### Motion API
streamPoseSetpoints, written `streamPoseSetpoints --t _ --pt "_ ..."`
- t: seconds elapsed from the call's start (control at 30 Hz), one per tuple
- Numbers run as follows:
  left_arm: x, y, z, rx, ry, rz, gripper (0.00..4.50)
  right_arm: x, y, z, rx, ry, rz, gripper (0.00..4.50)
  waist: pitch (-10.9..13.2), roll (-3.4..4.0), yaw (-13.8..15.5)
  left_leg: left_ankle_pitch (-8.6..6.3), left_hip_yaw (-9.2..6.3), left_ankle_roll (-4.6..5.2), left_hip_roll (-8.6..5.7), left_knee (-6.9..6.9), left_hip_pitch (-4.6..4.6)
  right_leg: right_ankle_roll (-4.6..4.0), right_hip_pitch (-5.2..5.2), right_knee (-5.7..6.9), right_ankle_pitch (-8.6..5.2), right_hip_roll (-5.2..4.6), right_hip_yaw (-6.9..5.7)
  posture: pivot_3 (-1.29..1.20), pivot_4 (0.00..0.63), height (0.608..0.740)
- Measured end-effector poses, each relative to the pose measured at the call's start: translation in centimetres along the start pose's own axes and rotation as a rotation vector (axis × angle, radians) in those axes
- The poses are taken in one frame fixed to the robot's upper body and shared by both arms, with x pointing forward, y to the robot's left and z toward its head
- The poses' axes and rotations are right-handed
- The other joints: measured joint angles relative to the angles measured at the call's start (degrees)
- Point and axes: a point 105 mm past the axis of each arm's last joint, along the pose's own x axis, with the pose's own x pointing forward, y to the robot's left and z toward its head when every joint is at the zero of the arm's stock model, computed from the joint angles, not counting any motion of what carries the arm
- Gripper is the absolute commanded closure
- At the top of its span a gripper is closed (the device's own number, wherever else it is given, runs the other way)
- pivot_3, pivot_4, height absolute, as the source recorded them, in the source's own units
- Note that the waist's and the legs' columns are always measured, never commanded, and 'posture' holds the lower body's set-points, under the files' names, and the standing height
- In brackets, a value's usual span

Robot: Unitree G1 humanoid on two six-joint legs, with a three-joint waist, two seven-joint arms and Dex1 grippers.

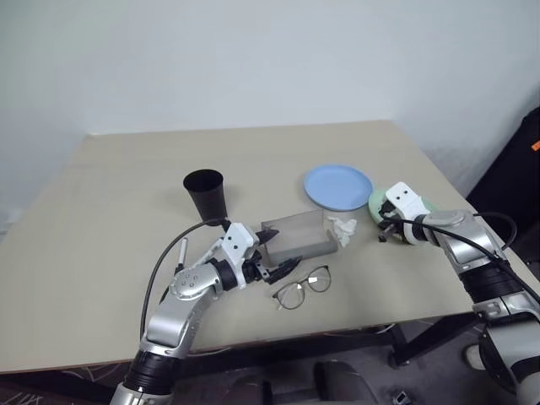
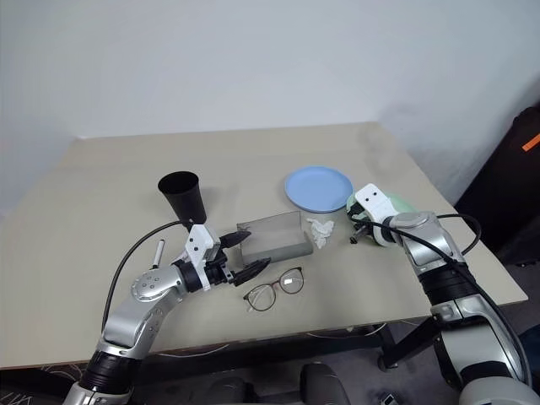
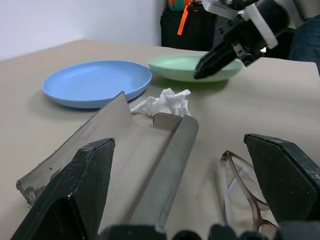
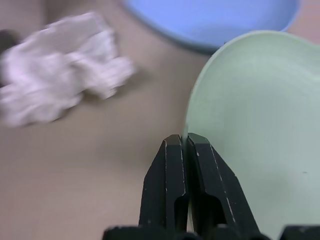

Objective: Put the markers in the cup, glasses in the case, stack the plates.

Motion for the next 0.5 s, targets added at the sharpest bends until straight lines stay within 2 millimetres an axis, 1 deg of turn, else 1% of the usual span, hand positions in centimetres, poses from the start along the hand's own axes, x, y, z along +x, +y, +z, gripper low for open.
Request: streamPoseSetpoints --t 0.1,0.23,0.3,0.5 --pt "0.0 0.1 0.0 0.004 0.003 0.005 0.07 0.2 -1.4 0.7 -0.038 -0.034 -0.067 4.48 0.0 0.02 0.0 0.01 0.01 0.02 -0.03 -0.04 -0.05 0.0 -0.05 0.0 0.0 0.0 0.01 0.0 0.0 0.74" --pt "0.0 0.1 0.0 0.006 0.0 0.005 0.07 0.0 -2.4 3.2 -0.128 -0.157 -0.112 4.48 0.0 0.02 -0.1 0.02 -0.01 0.04 -0.02 -0.05 -0.02 0.0 -0.04 0.0 0.0 0.02 0.04 0.0 0.0 0.74" --pt "0.0 0.1 0.0 0.006 0.0 0.006 0.07 0.0 -2.3 4.5 -0.179 -0.221 -0.099 4.48 0.0 0.02 -0.1 0.03 -0.01 0.05 -0.01 -0.03 0.01 0.0 -0.02 0.0 0.0 0.02 0.07 0.0 0.0 0.74" --pt "0.3 0.3 -0.2 -0.005 -0.002 0.011 0.07 0.8 -0.5 7.6 -0.29 -0.337 0.048 4.48 0.0 0.04 -0.3 0.05 -0.03 0.09 -0.01 0.05 0.08 0.0 0.1 0.01 0.0 0.02 0.1 0.0 0.0 0.74"
